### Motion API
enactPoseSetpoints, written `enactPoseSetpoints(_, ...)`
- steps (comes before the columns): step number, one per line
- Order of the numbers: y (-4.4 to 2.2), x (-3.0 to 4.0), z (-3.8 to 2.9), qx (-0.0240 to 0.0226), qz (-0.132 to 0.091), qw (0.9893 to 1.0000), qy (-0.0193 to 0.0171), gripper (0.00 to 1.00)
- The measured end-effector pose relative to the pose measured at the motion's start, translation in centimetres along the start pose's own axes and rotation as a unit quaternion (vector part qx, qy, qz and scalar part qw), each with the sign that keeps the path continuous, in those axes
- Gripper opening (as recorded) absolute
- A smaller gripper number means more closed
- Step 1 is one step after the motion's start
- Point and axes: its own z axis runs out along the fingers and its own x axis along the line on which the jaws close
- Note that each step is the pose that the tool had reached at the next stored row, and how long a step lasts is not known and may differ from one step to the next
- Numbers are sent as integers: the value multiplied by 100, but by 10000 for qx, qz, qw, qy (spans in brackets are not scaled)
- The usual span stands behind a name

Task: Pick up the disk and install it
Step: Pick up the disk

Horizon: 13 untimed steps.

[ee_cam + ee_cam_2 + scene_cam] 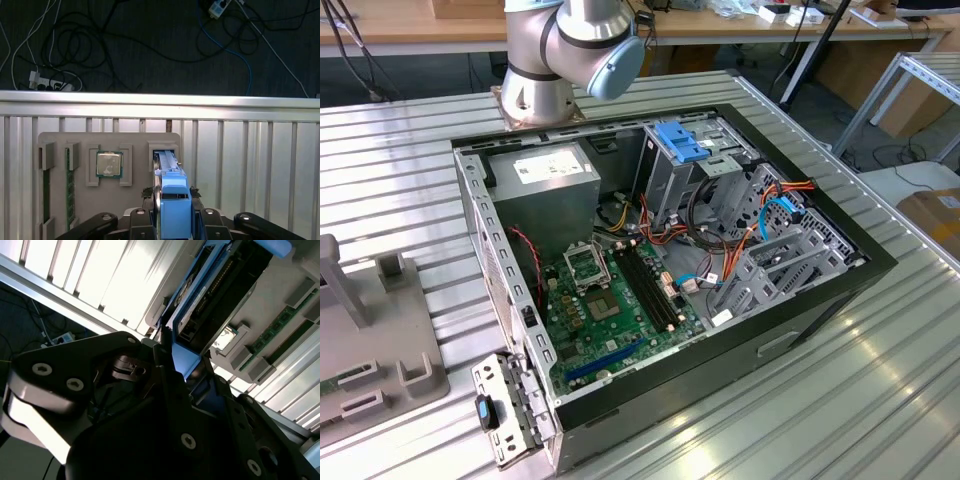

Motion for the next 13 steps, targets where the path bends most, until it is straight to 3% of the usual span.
enactPoseSetpoints(5, 0, -1, -30, 0, 0, 10000, 0, 36)
enactPoseSetpoints(6, -1, -5, -101, 0, 0, 10000, 0, 36)
enactPoseSetpoints(9, -2, -9, -201, 0, 0, 10000, 0, 36)
enactPoseSetpoints(11, -3, -14, -311, 1, 0, 10000, -1, 36)
enactPoseSetpoints(12, -3, -14, -313, 0, 0, 10000, 0, 36)
enactPoseSetpoints(13, -4, -16, -357, 0, 0, 10000, 0, 36)
